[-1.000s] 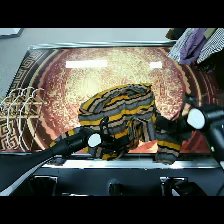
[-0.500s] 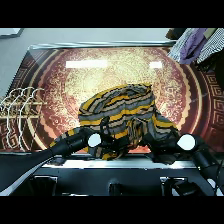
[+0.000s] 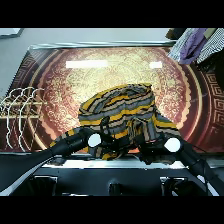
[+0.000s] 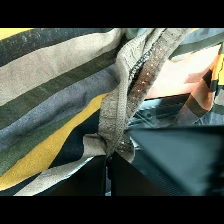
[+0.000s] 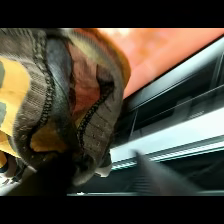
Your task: Fold the clothes and pants, and hang the long-sleeved shirts on hangers.
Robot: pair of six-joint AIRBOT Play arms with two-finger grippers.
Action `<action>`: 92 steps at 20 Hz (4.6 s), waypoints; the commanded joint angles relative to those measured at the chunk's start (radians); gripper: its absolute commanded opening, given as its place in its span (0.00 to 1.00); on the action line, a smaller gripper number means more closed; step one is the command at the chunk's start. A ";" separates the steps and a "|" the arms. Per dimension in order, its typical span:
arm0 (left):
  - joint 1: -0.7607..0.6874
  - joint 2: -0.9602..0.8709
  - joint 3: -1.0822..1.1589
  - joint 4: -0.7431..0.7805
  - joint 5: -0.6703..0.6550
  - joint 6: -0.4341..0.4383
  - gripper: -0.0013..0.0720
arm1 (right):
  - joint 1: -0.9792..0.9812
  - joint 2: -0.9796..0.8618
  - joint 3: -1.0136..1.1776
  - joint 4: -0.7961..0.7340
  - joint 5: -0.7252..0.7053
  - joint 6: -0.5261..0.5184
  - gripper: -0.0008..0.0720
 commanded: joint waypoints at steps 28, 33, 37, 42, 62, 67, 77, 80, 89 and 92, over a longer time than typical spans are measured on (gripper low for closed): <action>0.142 -0.192 0.247 -0.116 0.312 1.557 0.86 | 0.071 0.082 -0.002 -0.224 0.144 0.064 0.06; 0.120 -0.206 0.249 -0.116 0.283 1.556 0.86 | 0.071 0.082 -0.002 -0.230 0.145 0.064 0.06; 0.116 -0.223 0.255 -0.127 0.285 1.556 0.86 | 0.071 0.082 -0.002 -0.234 0.145 0.064 0.06; 0.110 -0.292 0.296 -0.135 0.324 1.556 0.83 | 0.071 0.082 -0.002 -0.235 0.148 0.064 0.06; 0.506 -0.230 1.054 0.119 0.085 1.155 0.05 | -0.319 -0.473 1.494 -0.223 0.463 -0.480 0.06; 0.632 -0.027 1.068 0.223 0.010 1.080 0.05 | -0.297 -0.544 1.830 -0.138 0.412 -0.476 0.06; 0.653 0.162 1.025 0.222 -0.469 0.669 0.05 | -0.297 -0.438 1.790 -0.135 0.517 -0.534 0.06; 0.634 0.161 0.898 0.219 -0.642 0.495 0.05 | -0.278 -0.435 1.629 -0.233 0.630 -0.552 0.06; 0.445 0.161 0.238 0.217 -0.440 0.349 0.05 | 0.047 -0.360 0.943 -0.855 0.458 -0.348 0.06; 0.416 0.159 0.102 0.181 -0.323 0.329 0.05 | 0.050 -0.345 0.768 -0.736 0.343 -0.291 0.06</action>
